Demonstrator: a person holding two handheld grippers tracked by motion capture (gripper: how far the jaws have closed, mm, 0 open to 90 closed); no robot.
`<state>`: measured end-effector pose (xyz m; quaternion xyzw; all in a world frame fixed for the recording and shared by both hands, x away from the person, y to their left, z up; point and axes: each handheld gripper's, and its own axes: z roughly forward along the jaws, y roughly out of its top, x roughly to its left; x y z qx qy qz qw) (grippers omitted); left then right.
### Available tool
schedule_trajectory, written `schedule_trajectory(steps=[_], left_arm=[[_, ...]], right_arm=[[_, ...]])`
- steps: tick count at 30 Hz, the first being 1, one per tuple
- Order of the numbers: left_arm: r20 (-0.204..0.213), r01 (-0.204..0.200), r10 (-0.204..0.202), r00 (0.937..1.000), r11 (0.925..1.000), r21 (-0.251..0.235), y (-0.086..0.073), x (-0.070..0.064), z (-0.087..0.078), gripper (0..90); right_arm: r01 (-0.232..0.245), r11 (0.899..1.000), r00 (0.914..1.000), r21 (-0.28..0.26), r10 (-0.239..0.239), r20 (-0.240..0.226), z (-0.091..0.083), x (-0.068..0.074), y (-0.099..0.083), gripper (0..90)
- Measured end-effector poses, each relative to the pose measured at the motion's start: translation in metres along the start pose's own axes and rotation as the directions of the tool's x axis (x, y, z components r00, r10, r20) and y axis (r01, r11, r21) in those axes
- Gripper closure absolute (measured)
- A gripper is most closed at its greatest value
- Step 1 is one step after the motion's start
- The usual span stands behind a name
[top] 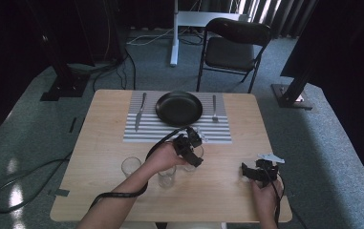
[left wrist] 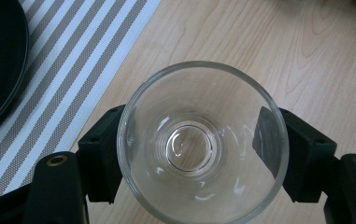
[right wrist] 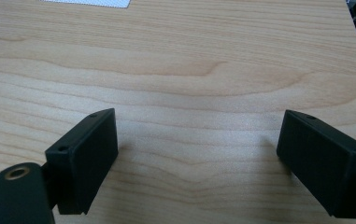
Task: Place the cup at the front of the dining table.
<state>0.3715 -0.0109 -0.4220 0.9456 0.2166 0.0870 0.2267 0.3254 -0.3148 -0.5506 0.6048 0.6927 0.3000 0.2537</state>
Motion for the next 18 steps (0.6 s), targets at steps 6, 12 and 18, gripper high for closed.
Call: schedule_trajectory(steps=[6, 12, 18], left_arm=[[-0.019, 0.026, -0.027, 0.9995, 0.9996, -0.001, -0.004, 0.011, -0.004, 28.8], [-0.036, 0.051, -0.051, 0.9981, 0.9987, -0.001, -0.01, 0.019, -0.007, 28.7], [-0.059, 0.088, -0.088, 0.9944, 0.9961, -0.008, -0.016, 0.029, -0.01, 28.7]], right_arm=[[0.0, 1.0, 1.0, 0.0, 0.0, 0.001, 0.0, 0.0, 0.0, 12.0], [0.0, 1.0, 1.0, 0.0, 0.0, 0.001, 0.0, 0.0, 0.0, 12.0], [-0.001, 1.0, 1.0, 0.0, 0.001, 0.001, 0.0, 0.0, 0.0, 12.0]])
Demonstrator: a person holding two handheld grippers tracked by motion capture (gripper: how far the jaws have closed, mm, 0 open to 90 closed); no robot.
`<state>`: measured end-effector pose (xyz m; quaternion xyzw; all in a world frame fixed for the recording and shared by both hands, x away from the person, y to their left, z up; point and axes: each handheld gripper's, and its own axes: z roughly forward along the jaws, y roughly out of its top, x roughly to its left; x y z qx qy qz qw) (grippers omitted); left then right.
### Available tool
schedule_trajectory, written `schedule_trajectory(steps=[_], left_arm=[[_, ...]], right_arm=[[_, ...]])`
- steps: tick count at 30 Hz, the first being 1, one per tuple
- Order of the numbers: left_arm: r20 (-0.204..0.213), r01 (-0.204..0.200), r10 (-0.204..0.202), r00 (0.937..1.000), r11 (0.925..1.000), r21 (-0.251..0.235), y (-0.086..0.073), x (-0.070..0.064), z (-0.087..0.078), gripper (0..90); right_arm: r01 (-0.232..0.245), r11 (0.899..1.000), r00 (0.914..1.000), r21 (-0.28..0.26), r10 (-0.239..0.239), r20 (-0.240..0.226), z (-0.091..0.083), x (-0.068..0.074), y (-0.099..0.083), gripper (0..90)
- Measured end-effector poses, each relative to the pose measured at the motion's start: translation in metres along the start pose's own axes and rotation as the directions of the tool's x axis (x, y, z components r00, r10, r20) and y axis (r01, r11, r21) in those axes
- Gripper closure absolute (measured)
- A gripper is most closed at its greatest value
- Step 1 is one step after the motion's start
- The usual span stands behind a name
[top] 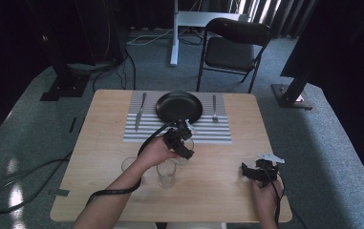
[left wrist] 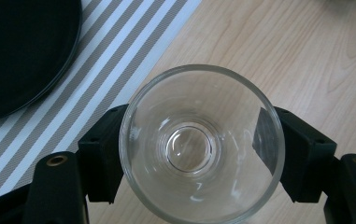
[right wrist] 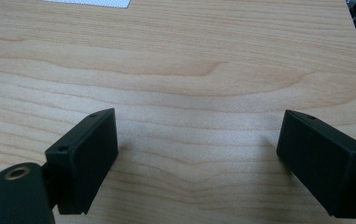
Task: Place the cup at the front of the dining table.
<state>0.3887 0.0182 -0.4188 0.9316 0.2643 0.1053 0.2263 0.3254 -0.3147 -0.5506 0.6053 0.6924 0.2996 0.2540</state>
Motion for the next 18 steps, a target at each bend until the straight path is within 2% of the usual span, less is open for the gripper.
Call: schedule_trajectory(steps=[14, 18], left_arm=[[-0.04, 0.076, -0.076, 0.9963, 0.9971, -0.001, -0.022, 0.024, -0.01, 28.9], [-0.053, 0.085, -0.084, 0.995, 0.9964, 0.004, -0.03, 0.032, -0.017, 28.9]], right_arm=[[0.0, 1.0, 1.0, 0.001, 0.0, -0.001, 0.0, 0.0, 0.0, 12.0], [0.0, 1.0, 1.0, 0.001, 0.0, -0.001, 0.0, 0.0, 0.0, 12.0]])
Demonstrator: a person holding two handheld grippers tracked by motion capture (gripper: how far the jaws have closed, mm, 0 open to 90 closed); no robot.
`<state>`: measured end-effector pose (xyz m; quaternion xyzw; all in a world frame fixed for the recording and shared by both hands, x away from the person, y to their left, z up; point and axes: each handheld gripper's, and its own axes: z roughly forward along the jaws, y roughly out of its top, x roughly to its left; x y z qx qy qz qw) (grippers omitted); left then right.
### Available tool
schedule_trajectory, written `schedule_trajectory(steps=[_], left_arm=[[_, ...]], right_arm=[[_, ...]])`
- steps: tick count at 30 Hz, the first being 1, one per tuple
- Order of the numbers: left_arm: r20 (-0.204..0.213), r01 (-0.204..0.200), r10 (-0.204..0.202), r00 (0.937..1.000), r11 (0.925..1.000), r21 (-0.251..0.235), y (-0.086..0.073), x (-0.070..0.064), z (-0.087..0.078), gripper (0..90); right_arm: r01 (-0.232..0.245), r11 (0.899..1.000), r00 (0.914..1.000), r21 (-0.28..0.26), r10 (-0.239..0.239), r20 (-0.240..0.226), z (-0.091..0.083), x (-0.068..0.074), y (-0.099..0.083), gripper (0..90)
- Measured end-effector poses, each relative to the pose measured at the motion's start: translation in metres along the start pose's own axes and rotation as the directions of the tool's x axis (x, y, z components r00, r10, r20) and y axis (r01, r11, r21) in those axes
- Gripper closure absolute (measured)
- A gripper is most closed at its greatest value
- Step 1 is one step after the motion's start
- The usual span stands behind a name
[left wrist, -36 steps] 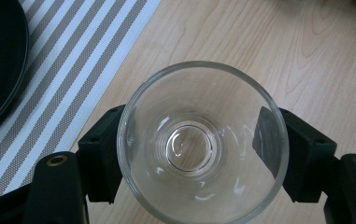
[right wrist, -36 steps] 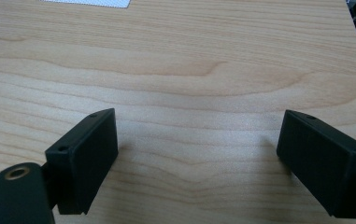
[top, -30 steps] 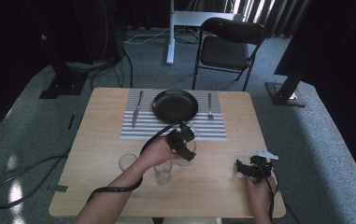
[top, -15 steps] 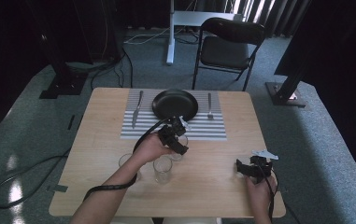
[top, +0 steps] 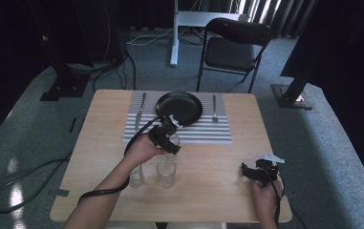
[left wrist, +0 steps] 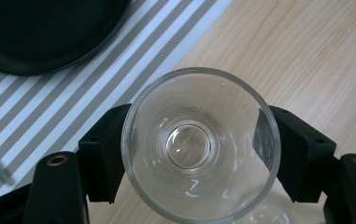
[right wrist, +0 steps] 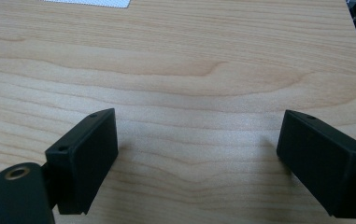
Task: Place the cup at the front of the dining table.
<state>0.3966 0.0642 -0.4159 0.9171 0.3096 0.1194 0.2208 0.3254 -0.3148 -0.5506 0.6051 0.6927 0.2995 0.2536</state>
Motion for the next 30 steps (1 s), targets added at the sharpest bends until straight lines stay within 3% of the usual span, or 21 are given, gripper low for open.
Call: schedule_trajectory(steps=[8, 13, 17, 20, 26, 30], left_arm=[[-0.029, 0.049, -0.049, 0.9984, 0.9986, 0.018, -0.019, 0.018, -0.008, 28.9], [-0.056, 0.08, -0.079, 0.9954, 0.9962, 0.033, -0.03, 0.033, -0.011, 28.9], [-0.07, 0.116, -0.114, 0.991, 0.9931, 0.019, -0.034, 0.045, -0.015, 28.9], [-0.081, 0.146, -0.146, 0.9861, 0.9893, 0.0, -0.034, 0.053, -0.017, 28.9], [-0.111, 0.226, -0.232, 0.9664, 0.9721, -0.064, -0.03, 0.072, -0.02, 28.9], [-0.122, 0.24, -0.246, 0.9617, 0.9689, -0.062, -0.023, 0.082, -0.019, 28.9]], right_arm=[[0.0, 1.0, 1.0, 0.0, 0.0, 0.0, 0.0, 0.0, 0.0, 12.0], [0.0, 1.0, 1.0, 0.0, 0.0, 0.0, 0.0, 0.0, 0.0, 12.0], [-0.001, 1.0, 1.0, 0.0, 0.001, 0.0, 0.0, 0.0, 0.0, 12.0], [0.0, 1.0, 1.0, 0.0, 0.0, 0.0, 0.0, 0.0, 0.0, 12.0], [-0.001, 1.0, 1.0, 0.0, 0.001, 0.0, 0.0, 0.0, 0.0, 12.0], [-0.001, 1.0, 1.0, -0.001, 0.001, 0.001, 0.0, 0.0, 0.0, 12.2]])
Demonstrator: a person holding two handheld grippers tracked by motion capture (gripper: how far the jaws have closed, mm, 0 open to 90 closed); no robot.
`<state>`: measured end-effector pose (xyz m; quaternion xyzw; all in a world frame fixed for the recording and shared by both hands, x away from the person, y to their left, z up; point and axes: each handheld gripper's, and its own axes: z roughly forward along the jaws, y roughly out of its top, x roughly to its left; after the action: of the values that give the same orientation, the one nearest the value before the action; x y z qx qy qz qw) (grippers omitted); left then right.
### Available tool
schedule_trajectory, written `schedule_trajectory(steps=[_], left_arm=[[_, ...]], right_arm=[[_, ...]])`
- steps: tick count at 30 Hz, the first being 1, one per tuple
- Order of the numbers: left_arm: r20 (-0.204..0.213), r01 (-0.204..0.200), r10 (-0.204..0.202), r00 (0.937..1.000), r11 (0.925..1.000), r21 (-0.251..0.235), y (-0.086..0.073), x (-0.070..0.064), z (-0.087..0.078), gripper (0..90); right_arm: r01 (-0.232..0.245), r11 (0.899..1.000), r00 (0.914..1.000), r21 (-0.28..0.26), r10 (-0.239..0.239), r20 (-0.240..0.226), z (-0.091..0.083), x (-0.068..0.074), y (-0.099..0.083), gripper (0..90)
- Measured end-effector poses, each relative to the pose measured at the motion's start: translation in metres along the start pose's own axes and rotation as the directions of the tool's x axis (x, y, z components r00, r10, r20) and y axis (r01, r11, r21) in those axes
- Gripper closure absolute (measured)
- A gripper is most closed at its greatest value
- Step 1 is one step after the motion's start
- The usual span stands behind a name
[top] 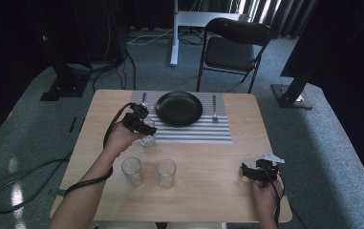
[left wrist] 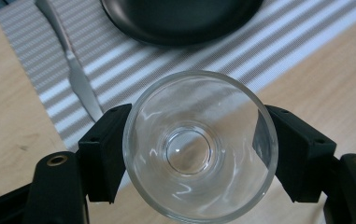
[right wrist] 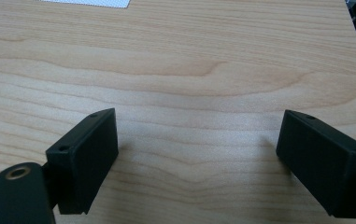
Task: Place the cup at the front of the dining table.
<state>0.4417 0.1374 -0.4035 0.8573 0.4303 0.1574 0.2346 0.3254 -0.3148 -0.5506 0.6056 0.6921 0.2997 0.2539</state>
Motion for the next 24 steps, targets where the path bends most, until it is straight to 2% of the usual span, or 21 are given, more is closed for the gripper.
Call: schedule_trajectory(steps=[10, 17, 20, 24], left_arm=[[-0.016, 0.038, -0.038, 0.9992, 0.9993, -0.004, 0.018, 0.012, 0.012, 28.9], [-0.028, 0.094, -0.094, 0.9951, 0.9955, -0.012, 0.025, 0.024, 0.022, 28.9], [-0.05, 0.096, -0.096, 0.9941, 0.9954, -0.001, 0.028, 0.027, 0.028, 28.9], [-0.047, 0.11, -0.11, 0.9928, 0.9939, 0.0, 0.03, 0.031, 0.033, 28.9]], right_arm=[[0.0, 1.0, 1.0, 0.0, 0.0, 0.0, 0.0, 0.0, 0.0, 12.2], [0.0, 1.0, 1.0, 0.0, 0.0, 0.0, 0.0, 0.0, 0.0, 12.2], [0.0, 1.0, 1.0, 0.0, 0.0, 0.0, 0.0, 0.0, 0.0, 12.2], [0.0, 1.0, 1.0, 0.0, 0.0, 0.0, 0.0, 0.0, 0.0, 12.2]])
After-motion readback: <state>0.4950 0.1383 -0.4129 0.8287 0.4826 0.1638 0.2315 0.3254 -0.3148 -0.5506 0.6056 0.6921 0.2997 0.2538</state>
